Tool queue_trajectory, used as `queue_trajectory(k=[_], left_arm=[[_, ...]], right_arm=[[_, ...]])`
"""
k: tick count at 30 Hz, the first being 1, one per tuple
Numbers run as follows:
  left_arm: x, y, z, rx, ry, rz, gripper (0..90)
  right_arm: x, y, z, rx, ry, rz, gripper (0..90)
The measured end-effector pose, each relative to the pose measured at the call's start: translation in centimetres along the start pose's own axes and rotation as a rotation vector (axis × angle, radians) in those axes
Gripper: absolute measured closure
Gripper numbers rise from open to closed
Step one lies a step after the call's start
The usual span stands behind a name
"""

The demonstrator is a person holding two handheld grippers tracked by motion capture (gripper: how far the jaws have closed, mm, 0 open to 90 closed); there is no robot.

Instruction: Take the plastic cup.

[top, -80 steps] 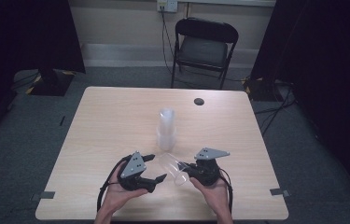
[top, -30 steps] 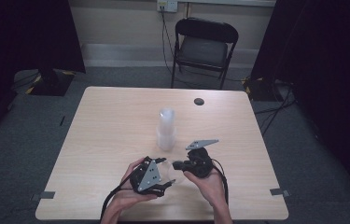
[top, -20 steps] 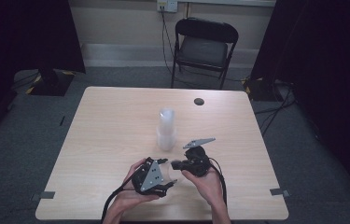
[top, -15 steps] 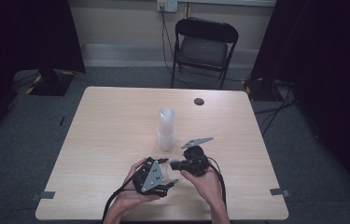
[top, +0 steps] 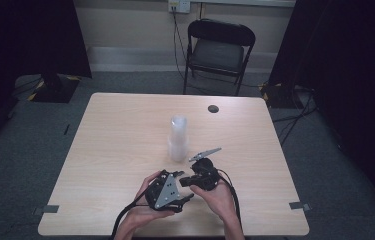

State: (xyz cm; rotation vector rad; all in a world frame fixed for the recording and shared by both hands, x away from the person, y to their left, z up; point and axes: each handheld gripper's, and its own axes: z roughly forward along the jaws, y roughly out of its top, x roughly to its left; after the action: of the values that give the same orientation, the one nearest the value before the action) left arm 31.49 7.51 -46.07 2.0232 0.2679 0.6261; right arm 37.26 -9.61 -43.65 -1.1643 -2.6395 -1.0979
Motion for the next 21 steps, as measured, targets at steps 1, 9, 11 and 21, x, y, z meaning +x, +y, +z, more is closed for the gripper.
queue_trajectory(k=[1,9,11,21], left_arm=[[0.0,0.0,0.0,-0.003,-0.003,-0.008,27.1],[0.2,-0.2,0.2,-0.013,-0.009,-0.049,28.8],[0.4,-0.2,0.0,-0.026,-0.007,-0.069,29.8],[1.0,-0.2,-0.2,-0.067,0.021,-0.142,30.0]], right_arm=[[0.0,0.0,0.0,0.001,-0.004,0.001,88.5],[0.1,-0.2,-0.1,-0.008,-0.039,0.006,86.0],[0.1,-0.2,-0.3,-0.025,-0.043,0.01,82.9],[-0.3,-0.4,-1.4,-0.134,-0.049,0.043,69.7]])
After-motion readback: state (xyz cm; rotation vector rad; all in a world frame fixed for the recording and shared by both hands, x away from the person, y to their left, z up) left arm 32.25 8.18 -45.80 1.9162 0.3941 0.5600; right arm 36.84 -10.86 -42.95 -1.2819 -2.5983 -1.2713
